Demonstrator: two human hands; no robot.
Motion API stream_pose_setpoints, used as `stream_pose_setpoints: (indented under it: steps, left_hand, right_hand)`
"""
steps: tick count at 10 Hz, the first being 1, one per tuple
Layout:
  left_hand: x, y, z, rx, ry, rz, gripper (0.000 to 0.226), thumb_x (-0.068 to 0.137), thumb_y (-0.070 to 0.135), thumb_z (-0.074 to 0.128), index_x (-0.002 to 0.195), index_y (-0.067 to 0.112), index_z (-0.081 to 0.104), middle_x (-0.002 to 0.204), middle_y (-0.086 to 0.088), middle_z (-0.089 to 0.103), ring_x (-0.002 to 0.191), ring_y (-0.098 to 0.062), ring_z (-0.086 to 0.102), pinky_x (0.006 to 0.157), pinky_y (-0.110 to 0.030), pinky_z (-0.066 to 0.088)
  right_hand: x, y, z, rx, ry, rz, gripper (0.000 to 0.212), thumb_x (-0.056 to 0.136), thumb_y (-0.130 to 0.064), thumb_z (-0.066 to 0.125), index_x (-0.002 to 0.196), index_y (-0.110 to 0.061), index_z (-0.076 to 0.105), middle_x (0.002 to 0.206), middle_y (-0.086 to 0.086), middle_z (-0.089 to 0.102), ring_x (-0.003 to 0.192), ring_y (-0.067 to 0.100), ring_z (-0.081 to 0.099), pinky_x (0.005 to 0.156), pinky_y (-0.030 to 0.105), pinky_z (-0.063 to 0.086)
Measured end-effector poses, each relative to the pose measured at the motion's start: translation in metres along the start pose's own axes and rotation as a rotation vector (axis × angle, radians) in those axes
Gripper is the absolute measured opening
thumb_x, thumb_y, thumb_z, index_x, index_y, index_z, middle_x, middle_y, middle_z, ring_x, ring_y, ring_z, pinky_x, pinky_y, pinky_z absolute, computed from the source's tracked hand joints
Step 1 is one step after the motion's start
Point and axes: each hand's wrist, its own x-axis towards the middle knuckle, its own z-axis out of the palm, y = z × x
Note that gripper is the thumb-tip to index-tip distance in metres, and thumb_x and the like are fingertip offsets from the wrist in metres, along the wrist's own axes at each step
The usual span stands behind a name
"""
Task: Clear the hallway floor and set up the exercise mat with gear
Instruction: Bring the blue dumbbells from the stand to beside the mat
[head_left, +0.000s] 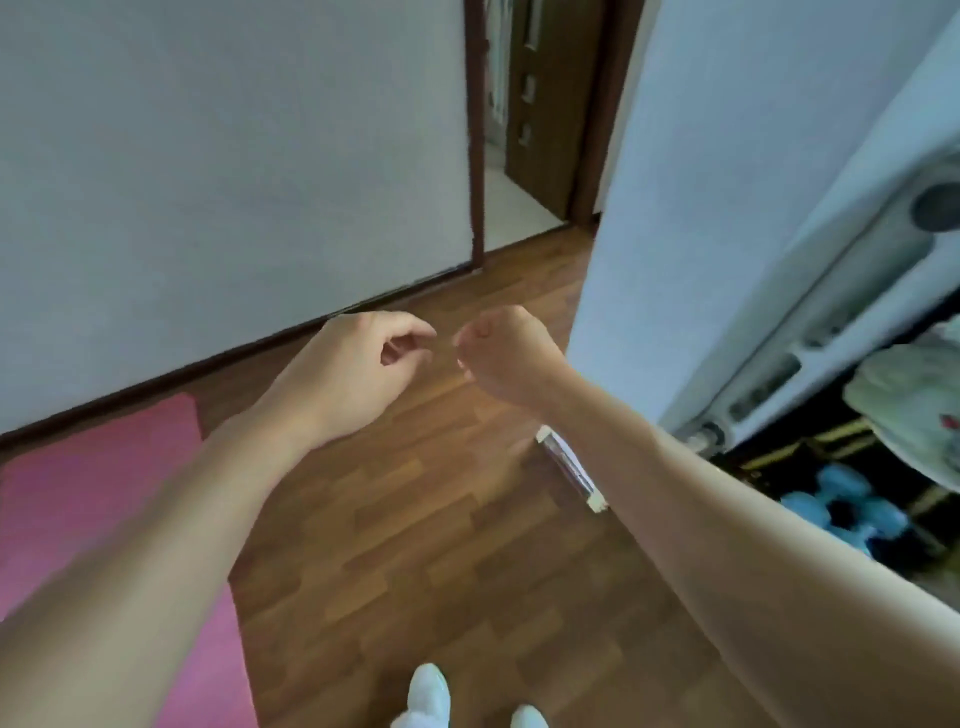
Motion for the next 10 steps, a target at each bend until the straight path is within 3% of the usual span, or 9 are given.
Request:
stream_pose_setpoints:
  steps: [1,2,3,4,5,7,8,9,10]
  left_hand:
    - [0.020,0.060,0.035,-0.010,-0.115,0.148,0.020,0.088,0.028,0.062,0.107,0.030,0.069,0.085,0.015,0.063,0.074,0.004,0.057,0.069,-0.016,0.039]
    - [0.033,0.120,0.068,-0.023,-0.222,0.334,0.021,0.089,0.027,0.061,0.109,0.026,0.069,0.090,0.011,0.067,0.078,-0.003,0.059,0.066,-0.013,0.040]
    - [0.035,0.169,0.103,-0.044,-0.333,0.480,0.023,0.089,0.027,0.060,0.110,0.023,0.068,0.096,0.008,0.070,0.083,-0.008,0.063,0.074,-0.022,0.047]
    - [0.031,0.207,0.141,-0.093,-0.457,0.583,0.021,0.089,0.028,0.060,0.109,0.024,0.068,0.090,0.009,0.067,0.084,-0.008,0.063,0.074,-0.022,0.045]
    - [0.021,0.246,0.185,-0.113,-0.552,0.677,0.020,0.090,0.030,0.059,0.108,0.027,0.067,0.080,0.019,0.060,0.083,-0.004,0.061,0.067,-0.012,0.039]
    - [0.016,0.323,0.262,-0.141,-0.674,0.754,0.023,0.091,0.027,0.058,0.111,0.021,0.067,0.073,0.022,0.054,0.078,-0.006,0.058,0.060,-0.003,0.035]
    - [0.028,0.360,0.310,-0.148,-0.689,0.745,0.023,0.092,0.025,0.057,0.112,0.019,0.066,0.082,0.012,0.062,0.080,-0.007,0.057,0.059,-0.003,0.035]
    - [0.050,0.388,0.368,-0.158,-0.704,0.677,0.024,0.092,0.024,0.057,0.113,0.018,0.065,0.104,0.001,0.068,0.085,-0.008,0.056,0.068,-0.013,0.038]
    - [0.073,0.404,0.425,-0.164,-0.692,0.579,0.024,0.092,0.023,0.055,0.113,0.018,0.066,0.110,0.001,0.068,0.089,-0.008,0.054,0.075,-0.020,0.038]
  right_hand:
    - [-0.031,0.051,-0.061,-0.037,0.199,0.080,0.021,0.090,-0.009,0.050,0.099,0.002,0.065,0.103,0.021,0.066,0.097,0.034,0.062,0.053,0.016,0.036]
    - [-0.067,0.074,-0.108,-0.042,0.299,0.205,0.023,0.090,-0.011,0.049,0.100,0.001,0.065,0.103,0.019,0.067,0.098,0.034,0.063,0.066,0.027,0.047]
    - [-0.107,0.112,-0.146,-0.003,0.458,0.330,0.024,0.089,-0.012,0.047,0.098,0.000,0.066,0.101,0.019,0.068,0.088,0.032,0.063,0.078,0.036,0.051]
    - [-0.146,0.142,-0.164,0.016,0.602,0.447,0.025,0.087,-0.010,0.047,0.095,-0.001,0.069,0.092,0.015,0.071,0.080,0.026,0.065,0.074,0.034,0.056]
    - [-0.185,0.179,-0.184,0.083,0.748,0.556,0.025,0.084,-0.010,0.049,0.092,-0.006,0.072,0.087,0.011,0.072,0.083,0.025,0.069,0.076,0.040,0.059]
    - [-0.227,0.251,-0.239,0.144,0.873,0.671,0.023,0.081,-0.008,0.049,0.083,-0.012,0.072,0.075,0.005,0.067,0.076,0.021,0.067,0.064,0.029,0.056]
    - [-0.228,0.295,-0.279,0.164,0.891,0.706,0.023,0.081,-0.008,0.049,0.085,-0.007,0.072,0.082,0.011,0.070,0.080,0.026,0.068,0.073,0.038,0.059]
    - [-0.215,0.344,-0.321,0.171,0.894,0.736,0.025,0.080,-0.006,0.047,0.084,-0.002,0.072,0.086,0.017,0.071,0.083,0.032,0.069,0.075,0.045,0.058]
    - [-0.196,0.394,-0.349,0.186,0.883,0.754,0.023,0.083,-0.008,0.048,0.085,-0.006,0.071,0.082,0.010,0.070,0.078,0.025,0.069,0.066,0.034,0.057]
